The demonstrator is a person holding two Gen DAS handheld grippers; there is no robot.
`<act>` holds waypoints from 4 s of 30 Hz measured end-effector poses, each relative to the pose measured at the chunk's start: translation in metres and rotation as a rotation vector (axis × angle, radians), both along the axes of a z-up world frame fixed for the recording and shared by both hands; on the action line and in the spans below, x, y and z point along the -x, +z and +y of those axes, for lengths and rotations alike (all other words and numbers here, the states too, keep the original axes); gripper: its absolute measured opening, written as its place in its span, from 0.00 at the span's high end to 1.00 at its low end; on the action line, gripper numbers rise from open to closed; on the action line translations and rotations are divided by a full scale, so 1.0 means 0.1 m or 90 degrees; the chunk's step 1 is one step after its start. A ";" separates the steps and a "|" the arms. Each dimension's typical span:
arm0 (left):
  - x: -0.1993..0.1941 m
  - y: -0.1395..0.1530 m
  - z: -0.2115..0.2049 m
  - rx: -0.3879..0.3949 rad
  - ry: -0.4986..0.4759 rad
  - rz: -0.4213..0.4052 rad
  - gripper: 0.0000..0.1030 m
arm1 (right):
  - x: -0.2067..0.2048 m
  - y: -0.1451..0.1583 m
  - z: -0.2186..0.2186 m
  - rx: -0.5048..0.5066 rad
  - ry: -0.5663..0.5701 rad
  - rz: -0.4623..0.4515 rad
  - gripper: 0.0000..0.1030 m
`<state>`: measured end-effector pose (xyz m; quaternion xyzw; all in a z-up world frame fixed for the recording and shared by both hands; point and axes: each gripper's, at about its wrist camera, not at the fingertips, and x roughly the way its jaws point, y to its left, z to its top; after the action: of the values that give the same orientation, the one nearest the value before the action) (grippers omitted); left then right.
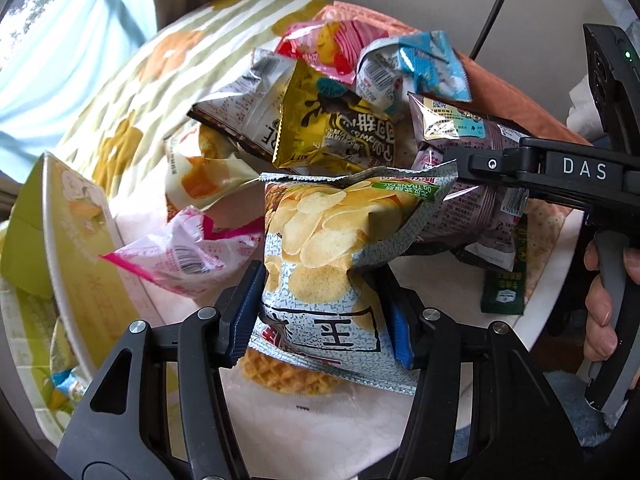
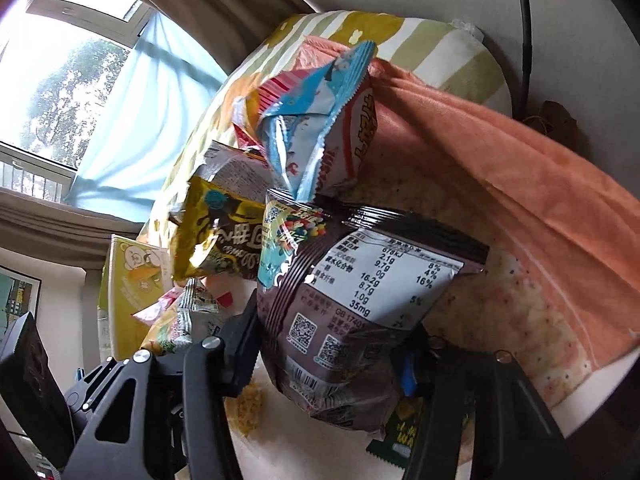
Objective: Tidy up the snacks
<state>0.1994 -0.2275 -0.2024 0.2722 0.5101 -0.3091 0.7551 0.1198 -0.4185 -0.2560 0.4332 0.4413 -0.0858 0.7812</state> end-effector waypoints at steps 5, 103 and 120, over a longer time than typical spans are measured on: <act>0.17 0.19 0.11 0.012 0.012 -0.016 0.50 | 0.11 0.17 0.07 0.002 0.014 -0.007 0.51; -1.56 0.88 3.59 0.140 0.537 -0.070 0.01 | -2.52 1.16 3.35 0.323 0.560 -0.117 0.03; -0.89 1.20 3.52 0.188 0.469 -0.078 0.01 | -1.55 1.73 2.87 0.351 0.444 -0.153 0.03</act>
<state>0.2881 0.1250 -0.0823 -0.0220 0.4776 -0.0711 0.8754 0.2745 -0.1318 -0.0834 0.0418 0.4278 0.1192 0.8950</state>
